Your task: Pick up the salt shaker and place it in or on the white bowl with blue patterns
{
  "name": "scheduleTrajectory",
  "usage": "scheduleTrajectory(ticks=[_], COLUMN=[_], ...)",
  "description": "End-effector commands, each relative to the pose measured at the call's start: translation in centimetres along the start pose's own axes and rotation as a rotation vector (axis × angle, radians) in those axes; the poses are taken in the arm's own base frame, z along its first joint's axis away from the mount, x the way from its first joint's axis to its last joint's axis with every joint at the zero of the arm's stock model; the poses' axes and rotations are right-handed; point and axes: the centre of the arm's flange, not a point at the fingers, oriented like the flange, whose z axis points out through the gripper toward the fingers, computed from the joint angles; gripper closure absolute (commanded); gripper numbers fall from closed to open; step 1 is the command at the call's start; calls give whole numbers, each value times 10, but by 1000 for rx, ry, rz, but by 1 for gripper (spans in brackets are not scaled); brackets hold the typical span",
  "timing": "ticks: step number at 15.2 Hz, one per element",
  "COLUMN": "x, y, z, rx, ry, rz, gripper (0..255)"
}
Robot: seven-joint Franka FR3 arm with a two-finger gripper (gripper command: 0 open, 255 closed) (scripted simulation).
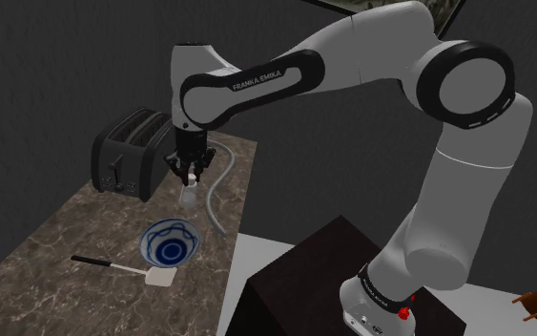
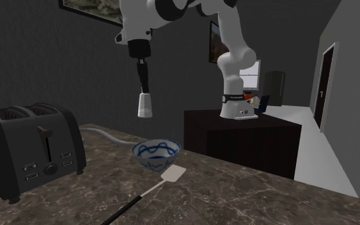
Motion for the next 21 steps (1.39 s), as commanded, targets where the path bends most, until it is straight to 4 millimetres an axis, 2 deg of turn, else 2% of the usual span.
scheduleTrajectory(ticks=[1,5,21], x=[-13,-35,-27], y=[-25,-69,-69], z=[-6,-19,65], rx=[0,0,0], ry=[0,0,0], rz=[1,1,1], gripper=[255,255,255])
